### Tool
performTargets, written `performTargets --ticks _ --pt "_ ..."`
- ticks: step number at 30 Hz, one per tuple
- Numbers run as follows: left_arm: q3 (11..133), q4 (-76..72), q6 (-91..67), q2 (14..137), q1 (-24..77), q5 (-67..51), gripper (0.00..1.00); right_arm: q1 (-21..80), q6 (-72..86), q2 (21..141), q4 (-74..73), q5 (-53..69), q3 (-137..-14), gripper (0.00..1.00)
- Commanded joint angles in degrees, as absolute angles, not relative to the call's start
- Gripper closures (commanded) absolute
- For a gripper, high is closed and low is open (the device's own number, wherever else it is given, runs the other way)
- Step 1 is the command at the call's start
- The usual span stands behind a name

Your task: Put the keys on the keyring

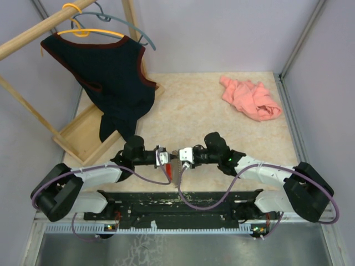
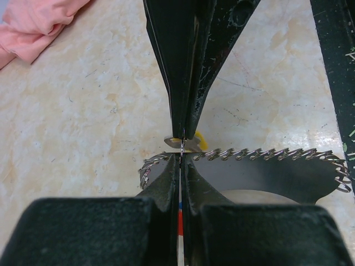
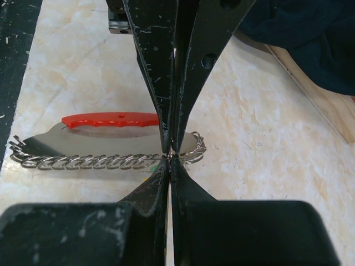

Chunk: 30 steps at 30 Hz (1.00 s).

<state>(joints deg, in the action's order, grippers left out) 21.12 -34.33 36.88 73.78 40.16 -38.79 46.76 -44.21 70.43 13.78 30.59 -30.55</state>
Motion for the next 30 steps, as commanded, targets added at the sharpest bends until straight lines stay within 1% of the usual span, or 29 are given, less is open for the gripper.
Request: performTargets --ticks 1,16,30 --pt "23.7 -35.8 35.8 74.1 41.2 -39.0 1.00 47.6 -43.0 70.4 19.8 32.7 -33.9 1.00" --pt "25.3 -33.4 34.3 74.4 42.4 -34.5 1.00 48.4 -42.1 73.2 17.3 30.1 -36.4 1.00" --pt "26.3 -36.2 22.9 73.7 42.3 -29.3 1.00 50.6 -50.7 72.9 11.8 25.8 -35.1 1.00"
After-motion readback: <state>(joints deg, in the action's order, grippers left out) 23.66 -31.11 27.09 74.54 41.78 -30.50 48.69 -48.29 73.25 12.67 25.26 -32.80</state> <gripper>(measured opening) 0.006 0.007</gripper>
